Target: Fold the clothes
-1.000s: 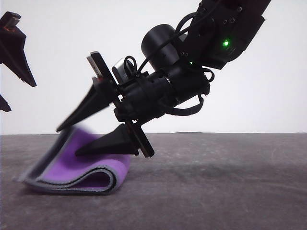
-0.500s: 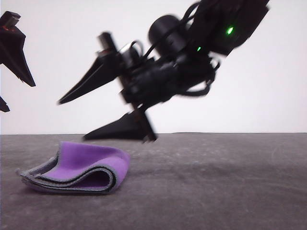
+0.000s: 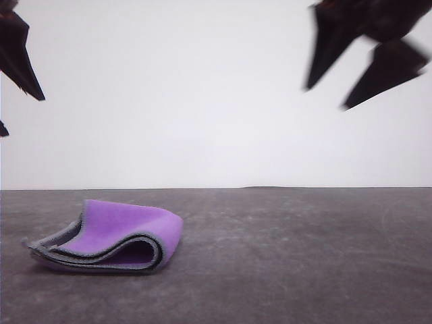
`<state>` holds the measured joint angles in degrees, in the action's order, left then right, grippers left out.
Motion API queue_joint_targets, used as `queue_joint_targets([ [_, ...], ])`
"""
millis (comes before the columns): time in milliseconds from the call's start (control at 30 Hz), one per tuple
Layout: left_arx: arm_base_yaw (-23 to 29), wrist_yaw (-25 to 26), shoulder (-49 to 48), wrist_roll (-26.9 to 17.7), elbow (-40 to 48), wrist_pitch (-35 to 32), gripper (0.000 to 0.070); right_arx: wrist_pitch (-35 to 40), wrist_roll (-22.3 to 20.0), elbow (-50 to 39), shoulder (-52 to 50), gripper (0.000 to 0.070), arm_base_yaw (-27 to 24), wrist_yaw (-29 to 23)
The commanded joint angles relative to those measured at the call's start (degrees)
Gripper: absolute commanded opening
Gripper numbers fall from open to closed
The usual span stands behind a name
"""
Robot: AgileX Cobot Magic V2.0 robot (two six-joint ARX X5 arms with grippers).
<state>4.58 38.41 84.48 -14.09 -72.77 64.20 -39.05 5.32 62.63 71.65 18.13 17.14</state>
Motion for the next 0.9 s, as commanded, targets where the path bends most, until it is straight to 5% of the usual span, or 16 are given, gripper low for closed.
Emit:
queue_joint_targets([
  [0,-0.1,-0.2,-0.8,-0.2,-0.4,0.1,0.0437,-1.7,-3.2,0.8,-1.6,0.0427,-0.9,-3.2],
  [233,-1.5,-7.9,-7.6,2.0,2.3,-1.6,0.0437,-2.9,-3.3,-6.3,-12.3,0.0427,-2.5,-11.9],
  [433,-2.5,-17.1,-13.2,5.2,4.4,-3.6,0.0436,-1.5,-2.5,-14.1,-18.3,0.0427,-2.5,-13.3],
  [700,-2.4,-18.9,-15.6,6.3,4.7,-5.3,0.0434,-0.1,-2.3,-15.4,-19.0,0.0413,-2.5,-14.2],
  [800,-2.5,-18.9,-15.6,6.4,4.7,-5.1,0.0307,0.0,-2.3,-15.4,-19.0,0.0192,-2.5,-14.2],
  [867,-2.5,-18.9,-15.6,6.4,4.7,-5.0,0.0059,0.1,-2.5,-15.4,-19.0,0.0016,-2.5,-14.2],
])
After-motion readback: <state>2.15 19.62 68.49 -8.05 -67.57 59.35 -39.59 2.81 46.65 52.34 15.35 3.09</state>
